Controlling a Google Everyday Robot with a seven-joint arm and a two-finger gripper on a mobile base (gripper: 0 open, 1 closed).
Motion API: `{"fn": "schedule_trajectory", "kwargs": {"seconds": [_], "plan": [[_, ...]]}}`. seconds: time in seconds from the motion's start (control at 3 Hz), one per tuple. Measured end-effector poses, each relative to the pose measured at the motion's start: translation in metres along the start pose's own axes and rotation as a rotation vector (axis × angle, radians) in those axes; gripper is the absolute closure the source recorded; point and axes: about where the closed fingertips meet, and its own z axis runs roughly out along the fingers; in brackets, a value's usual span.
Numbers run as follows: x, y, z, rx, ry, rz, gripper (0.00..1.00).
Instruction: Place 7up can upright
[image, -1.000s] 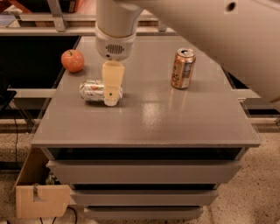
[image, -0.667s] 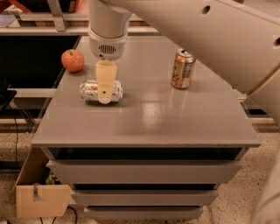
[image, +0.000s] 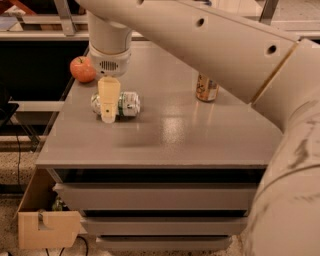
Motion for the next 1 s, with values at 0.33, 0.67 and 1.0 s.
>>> {"fn": "schedule_trajectory", "kwargs": {"seconds": [0.33, 0.67, 1.0], "plan": [[-0.008, 0.004, 0.020, -0.027, 0.006, 0.044, 0.00], [-0.014, 0.009, 0.037, -0.049, 0.007, 0.065, 0.00], [-0.018, 0.015, 0.050, -0.065, 0.036, 0.055, 0.18]]}}
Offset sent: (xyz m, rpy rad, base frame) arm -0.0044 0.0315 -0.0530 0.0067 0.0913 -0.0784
